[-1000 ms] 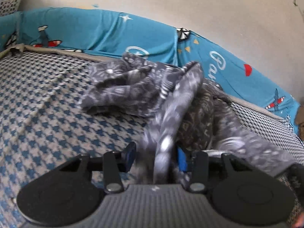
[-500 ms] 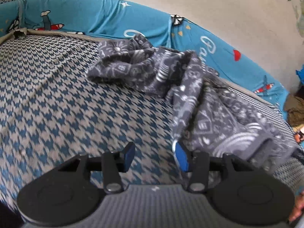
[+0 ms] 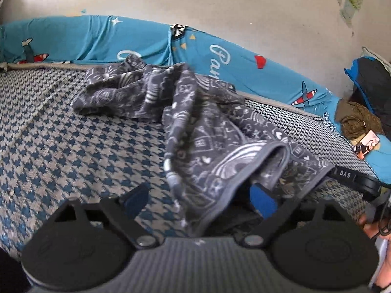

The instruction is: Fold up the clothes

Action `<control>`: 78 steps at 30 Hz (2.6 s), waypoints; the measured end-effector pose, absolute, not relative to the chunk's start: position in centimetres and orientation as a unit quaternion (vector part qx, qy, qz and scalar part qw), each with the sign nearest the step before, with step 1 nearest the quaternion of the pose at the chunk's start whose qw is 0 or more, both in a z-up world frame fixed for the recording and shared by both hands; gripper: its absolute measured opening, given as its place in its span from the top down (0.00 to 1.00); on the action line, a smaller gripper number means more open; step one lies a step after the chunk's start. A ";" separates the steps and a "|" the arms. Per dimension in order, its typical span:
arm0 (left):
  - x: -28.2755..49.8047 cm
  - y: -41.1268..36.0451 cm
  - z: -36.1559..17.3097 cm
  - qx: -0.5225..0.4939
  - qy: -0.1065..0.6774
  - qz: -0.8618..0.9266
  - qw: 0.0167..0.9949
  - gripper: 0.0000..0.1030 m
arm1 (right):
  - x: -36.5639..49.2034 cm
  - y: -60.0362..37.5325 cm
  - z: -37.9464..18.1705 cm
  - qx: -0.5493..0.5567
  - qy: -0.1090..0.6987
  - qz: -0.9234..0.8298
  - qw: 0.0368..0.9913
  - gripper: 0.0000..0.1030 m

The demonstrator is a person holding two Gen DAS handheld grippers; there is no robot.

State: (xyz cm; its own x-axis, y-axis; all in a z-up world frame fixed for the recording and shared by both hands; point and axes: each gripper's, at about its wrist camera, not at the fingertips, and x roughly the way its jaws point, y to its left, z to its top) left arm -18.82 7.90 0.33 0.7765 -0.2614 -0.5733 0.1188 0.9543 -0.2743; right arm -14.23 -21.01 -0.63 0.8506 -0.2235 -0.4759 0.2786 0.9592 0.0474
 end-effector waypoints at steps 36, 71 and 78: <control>-13.5 6.8 1.3 -0.071 0.275 0.118 0.951 0.00 | -15.8 -19.5 0.6 0.054 0.220 -0.110 0.968 0.55; -19.2 19.0 1.9 -0.164 0.289 0.323 0.886 0.00 | -14.1 -21.3 -1.4 0.208 0.276 -0.001 0.938 0.53; -19.0 18.9 1.6 -0.174 0.296 0.312 0.886 0.00 | -13.0 -20.7 -3.2 0.224 0.318 0.008 0.921 0.53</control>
State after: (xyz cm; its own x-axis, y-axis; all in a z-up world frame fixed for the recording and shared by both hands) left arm -19.03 18.88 1.57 0.6302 0.4489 -0.6335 -0.6555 0.7449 -0.1243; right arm -13.05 -20.66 -3.23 0.7973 0.1572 -0.5827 0.1281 0.8994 0.4180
